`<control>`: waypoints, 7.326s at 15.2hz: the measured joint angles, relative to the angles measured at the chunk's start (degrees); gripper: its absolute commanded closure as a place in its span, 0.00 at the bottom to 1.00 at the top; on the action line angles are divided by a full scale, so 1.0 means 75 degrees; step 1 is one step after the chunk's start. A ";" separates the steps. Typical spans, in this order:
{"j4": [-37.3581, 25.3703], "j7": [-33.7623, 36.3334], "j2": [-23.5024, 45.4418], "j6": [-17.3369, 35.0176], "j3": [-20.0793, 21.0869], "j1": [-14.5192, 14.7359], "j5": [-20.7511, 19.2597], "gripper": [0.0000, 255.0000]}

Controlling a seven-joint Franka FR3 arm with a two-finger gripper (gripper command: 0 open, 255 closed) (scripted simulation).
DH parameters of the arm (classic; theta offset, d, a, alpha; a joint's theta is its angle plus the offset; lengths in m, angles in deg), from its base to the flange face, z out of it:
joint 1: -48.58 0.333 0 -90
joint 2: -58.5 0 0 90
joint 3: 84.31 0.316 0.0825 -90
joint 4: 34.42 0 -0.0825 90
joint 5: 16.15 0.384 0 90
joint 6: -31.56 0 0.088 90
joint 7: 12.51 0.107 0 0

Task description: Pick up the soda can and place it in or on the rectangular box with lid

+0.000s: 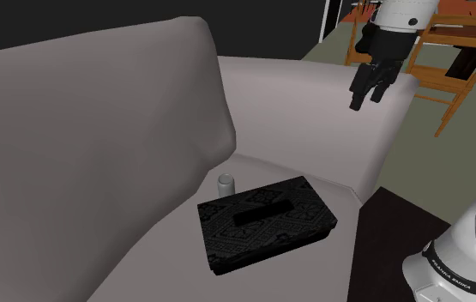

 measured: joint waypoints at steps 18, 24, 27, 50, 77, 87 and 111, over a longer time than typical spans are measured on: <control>0.0173 0.1584 0.3145 0.3616 0.1579 0.0412 0.0578 0.00; -0.0583 0.2346 0.4829 0.4640 0.2058 0.0497 0.0268 0.00; -0.1055 0.2768 0.5692 0.5058 0.2213 0.0571 -0.0025 0.00; -0.3429 0.4334 0.9386 0.6379 0.2050 0.1423 -0.1476 0.00; -0.3705 0.4195 0.8535 0.5275 0.2220 0.1284 -0.1188 1.00; -0.4145 0.4126 0.8082 0.4398 0.2290 0.1229 -0.1027 1.00; -0.0380 0.3946 0.3769 0.4055 0.2619 0.1412 0.0522 1.00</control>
